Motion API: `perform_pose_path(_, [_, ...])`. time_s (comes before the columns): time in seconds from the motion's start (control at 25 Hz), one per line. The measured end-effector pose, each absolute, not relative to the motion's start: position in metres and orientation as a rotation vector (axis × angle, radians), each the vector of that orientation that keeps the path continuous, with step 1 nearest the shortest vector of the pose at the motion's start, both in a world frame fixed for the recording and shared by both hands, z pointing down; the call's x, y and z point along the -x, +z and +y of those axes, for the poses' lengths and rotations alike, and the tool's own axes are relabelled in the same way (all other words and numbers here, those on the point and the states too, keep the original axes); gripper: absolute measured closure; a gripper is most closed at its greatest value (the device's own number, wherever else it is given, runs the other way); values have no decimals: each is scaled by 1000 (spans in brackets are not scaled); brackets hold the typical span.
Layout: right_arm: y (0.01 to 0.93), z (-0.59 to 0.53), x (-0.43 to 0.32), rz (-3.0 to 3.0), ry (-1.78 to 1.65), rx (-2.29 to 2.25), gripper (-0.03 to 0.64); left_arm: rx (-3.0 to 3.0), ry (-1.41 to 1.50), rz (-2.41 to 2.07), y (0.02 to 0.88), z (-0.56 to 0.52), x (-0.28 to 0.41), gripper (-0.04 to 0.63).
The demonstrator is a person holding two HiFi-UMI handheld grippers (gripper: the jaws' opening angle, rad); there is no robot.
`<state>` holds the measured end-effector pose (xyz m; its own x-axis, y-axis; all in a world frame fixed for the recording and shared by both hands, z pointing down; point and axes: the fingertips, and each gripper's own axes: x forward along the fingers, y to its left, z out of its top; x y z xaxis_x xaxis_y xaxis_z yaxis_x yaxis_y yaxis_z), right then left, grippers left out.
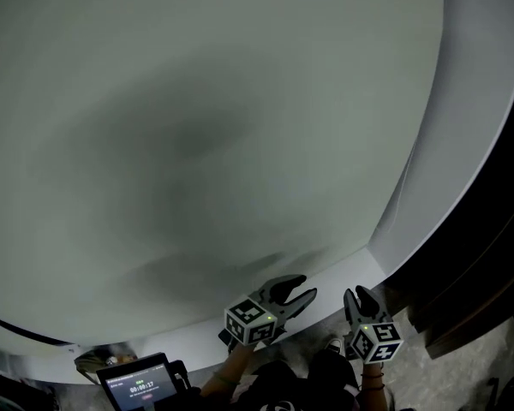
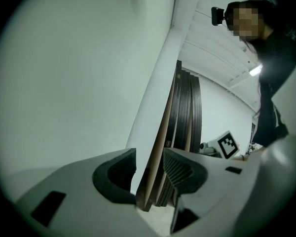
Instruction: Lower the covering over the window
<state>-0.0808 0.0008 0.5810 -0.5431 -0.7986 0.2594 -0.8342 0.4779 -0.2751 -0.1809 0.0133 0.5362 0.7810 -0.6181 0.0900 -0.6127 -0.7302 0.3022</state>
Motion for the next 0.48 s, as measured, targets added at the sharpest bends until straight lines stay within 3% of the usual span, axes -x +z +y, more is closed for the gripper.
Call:
perform_pose_path(0.16, [586, 51, 131, -2623, 590, -1528, 503, -2667, -57, -856, 541, 57, 224, 426])
perform_pose_path(0.48, [578, 120, 139, -2587, 627, -1613, 503, -2669, -65, -666, 549, 114, 205, 443])
